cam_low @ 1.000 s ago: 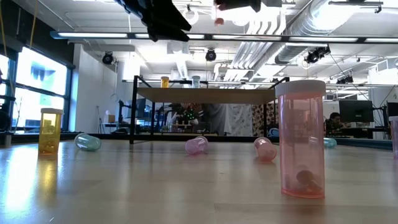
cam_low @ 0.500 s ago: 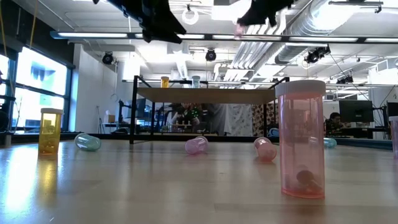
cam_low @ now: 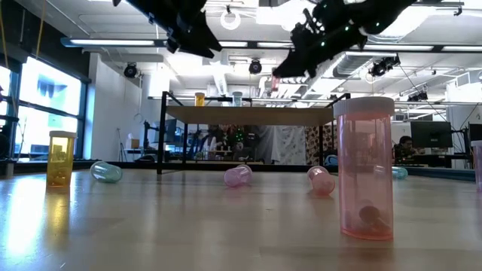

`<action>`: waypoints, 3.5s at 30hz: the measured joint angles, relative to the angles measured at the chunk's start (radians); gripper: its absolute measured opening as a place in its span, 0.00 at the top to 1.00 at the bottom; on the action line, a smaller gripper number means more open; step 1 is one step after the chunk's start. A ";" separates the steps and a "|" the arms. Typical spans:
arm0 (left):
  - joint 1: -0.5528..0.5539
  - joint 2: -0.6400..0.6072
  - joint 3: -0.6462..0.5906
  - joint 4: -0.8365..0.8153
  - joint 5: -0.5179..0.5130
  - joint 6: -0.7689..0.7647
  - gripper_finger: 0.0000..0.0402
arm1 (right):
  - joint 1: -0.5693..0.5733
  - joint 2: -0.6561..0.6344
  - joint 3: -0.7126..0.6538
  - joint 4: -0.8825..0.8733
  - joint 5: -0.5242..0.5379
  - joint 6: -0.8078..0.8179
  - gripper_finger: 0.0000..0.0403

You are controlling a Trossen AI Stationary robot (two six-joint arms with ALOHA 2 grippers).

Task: Pick and place medicine bottles onto shelf by color
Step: Put the bottom left pink pill bottle on the shelf, then put the top right purple pill bottle on the shelf

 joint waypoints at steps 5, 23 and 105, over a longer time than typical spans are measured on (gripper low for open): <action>0.000 0.000 0.000 0.000 -0.057 0.000 0.39 | 0.000 0.058 0.000 0.004 -0.011 -0.030 0.77; 0.000 0.001 0.000 0.001 -0.138 0.000 0.39 | -0.006 0.138 0.003 0.010 0.007 -0.111 0.77; -0.002 0.001 0.000 -0.031 0.004 0.052 0.39 | 0.601 -0.353 0.000 -1.113 0.119 0.946 0.62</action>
